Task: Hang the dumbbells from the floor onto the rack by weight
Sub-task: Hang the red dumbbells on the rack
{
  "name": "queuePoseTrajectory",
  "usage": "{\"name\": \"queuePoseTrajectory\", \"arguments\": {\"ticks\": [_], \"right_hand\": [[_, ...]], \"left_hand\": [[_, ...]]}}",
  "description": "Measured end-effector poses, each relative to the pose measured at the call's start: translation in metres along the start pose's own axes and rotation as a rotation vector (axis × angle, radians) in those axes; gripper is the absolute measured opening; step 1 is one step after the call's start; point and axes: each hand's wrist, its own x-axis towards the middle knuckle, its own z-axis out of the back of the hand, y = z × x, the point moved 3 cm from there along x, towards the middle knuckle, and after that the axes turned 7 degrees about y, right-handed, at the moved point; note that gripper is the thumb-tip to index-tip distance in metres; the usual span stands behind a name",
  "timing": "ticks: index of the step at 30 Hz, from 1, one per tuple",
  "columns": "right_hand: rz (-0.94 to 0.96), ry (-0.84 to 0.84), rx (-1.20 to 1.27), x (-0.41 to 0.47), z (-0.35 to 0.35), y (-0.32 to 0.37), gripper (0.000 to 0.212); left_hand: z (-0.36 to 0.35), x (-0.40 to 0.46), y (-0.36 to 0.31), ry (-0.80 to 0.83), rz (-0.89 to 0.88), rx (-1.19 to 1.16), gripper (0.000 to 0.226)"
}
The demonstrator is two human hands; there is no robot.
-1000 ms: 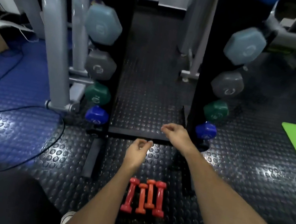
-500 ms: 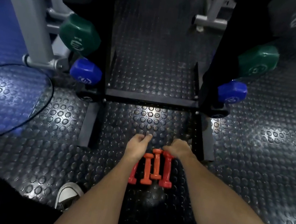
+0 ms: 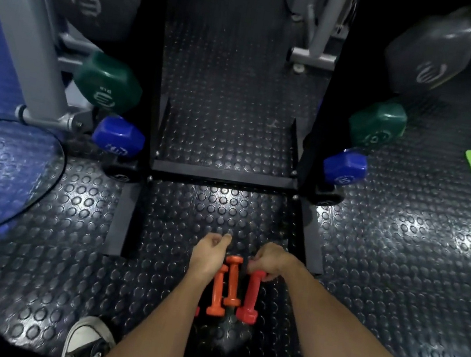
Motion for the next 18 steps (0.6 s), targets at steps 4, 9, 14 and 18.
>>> {"name": "queuePoseTrajectory", "arguments": {"ticks": [4,9,14,18], "right_hand": [[-0.003,0.061,-0.068,-0.036,0.015,0.01,0.037],[0.083,-0.077,-0.063,-0.087,0.059,0.026,0.028],[0.323,-0.292,0.121,-0.161,0.112,0.062,0.032],[0.591,-0.355,0.273,-0.241,0.143,0.091,0.049]], "left_hand": [[0.0,-0.012,-0.001,0.07,0.022,-0.017,0.033],[-0.003,-0.031,-0.025,0.187,0.071,0.017,0.022],[-0.015,-0.051,-0.078,0.294,0.121,-0.257,0.028],[-0.021,-0.078,-0.151,0.343,0.027,-0.617,0.04]]}}
